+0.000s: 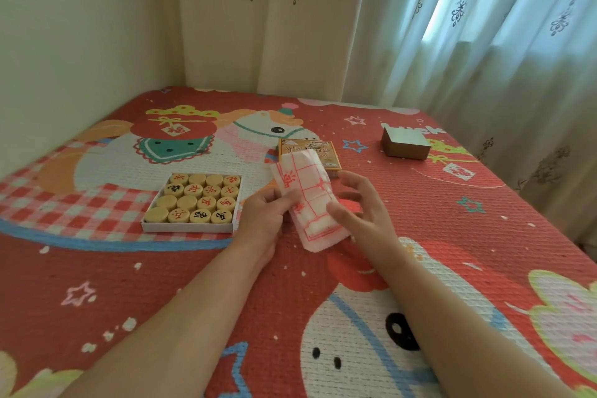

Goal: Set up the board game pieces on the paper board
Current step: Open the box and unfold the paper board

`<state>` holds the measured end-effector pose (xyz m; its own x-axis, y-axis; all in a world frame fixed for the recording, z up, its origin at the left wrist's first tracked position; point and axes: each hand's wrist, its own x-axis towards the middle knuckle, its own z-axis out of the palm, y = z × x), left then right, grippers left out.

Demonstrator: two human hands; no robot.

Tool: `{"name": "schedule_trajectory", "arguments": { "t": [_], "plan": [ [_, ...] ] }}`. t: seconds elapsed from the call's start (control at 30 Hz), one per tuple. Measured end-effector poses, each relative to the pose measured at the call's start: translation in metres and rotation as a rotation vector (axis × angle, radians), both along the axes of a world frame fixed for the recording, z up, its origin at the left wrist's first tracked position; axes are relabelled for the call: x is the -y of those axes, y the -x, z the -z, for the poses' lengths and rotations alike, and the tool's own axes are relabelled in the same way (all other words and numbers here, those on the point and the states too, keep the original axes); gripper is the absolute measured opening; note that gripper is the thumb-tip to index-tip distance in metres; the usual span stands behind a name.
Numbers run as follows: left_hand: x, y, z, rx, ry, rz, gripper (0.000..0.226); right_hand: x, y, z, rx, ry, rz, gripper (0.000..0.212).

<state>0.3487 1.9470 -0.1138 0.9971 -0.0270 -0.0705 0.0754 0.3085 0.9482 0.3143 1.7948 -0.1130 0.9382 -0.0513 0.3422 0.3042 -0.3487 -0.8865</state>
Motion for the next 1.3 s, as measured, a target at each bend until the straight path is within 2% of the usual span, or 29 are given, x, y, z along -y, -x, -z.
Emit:
{"name": "schedule_trajectory", "arguments": {
  "t": [0.07, 0.17, 0.3, 0.37, 0.47, 0.6, 0.63, 0.7, 0.73, 0.9, 1.03, 1.13, 1.2, 1.3],
  "plan": [
    [0.001, 0.001, -0.001, 0.008, -0.015, -0.029, 0.009, -0.002, 0.001, 0.002, 0.04, 0.121, -0.053, 0.075],
    [0.001, 0.002, -0.001, 0.011, -0.01, -0.069, 0.015, -0.002, 0.001, 0.004, 0.077, 0.225, -0.119, 0.08],
    [0.0, 0.002, -0.002, 0.008, -0.018, -0.095, 0.014, -0.001, 0.003, 0.005, 0.072, 0.394, -0.112, 0.093],
    [0.001, 0.002, -0.003, 0.005, -0.022, -0.092, 0.013, -0.001, 0.003, 0.006, 0.107, 0.45, -0.077, 0.088],
    [0.001, 0.001, -0.002, 0.01, -0.054, -0.088, 0.012, -0.003, 0.001, 0.009, 0.162, 0.47, -0.001, 0.062],
    [-0.001, 0.003, 0.0, 0.071, -0.081, -0.05, 0.033, -0.002, -0.001, 0.006, 0.178, 0.246, 0.154, 0.017],
    [-0.002, 0.003, 0.0, 0.08, -0.08, -0.039, 0.033, -0.002, -0.001, 0.004, 0.128, 0.142, 0.196, 0.018],
    [-0.002, 0.004, -0.001, 0.087, -0.091, -0.025, 0.033, 0.001, -0.004, 0.002, 0.032, -0.068, 0.263, 0.038],
    [-0.001, 0.004, 0.0, 0.091, -0.103, -0.021, 0.034, 0.002, -0.004, 0.0, 0.01, -0.144, 0.275, 0.039],
    [0.002, 0.005, 0.001, 0.09, -0.197, -0.072, 0.036, 0.008, -0.005, -0.006, -0.091, -0.448, 0.288, 0.029],
    [0.003, 0.01, -0.001, 0.16, -0.414, -0.149, 0.033, 0.013, -0.005, -0.011, -0.175, -0.695, 0.258, 0.015],
    [0.003, 0.014, -0.002, 0.2, -0.561, -0.264, 0.025, 0.016, -0.005, -0.014, -0.24, -0.806, 0.258, 0.012],
    [0.0, 0.012, -0.002, 0.219, -0.521, -0.333, 0.019, 0.017, -0.005, -0.014, -0.271, -0.834, 0.244, 0.01],
    [0.0, 0.01, -0.005, 0.26, -0.434, -0.3, 0.028, 0.02, -0.005, -0.014, -0.318, -0.849, 0.167, 0.011]
  ]
}}
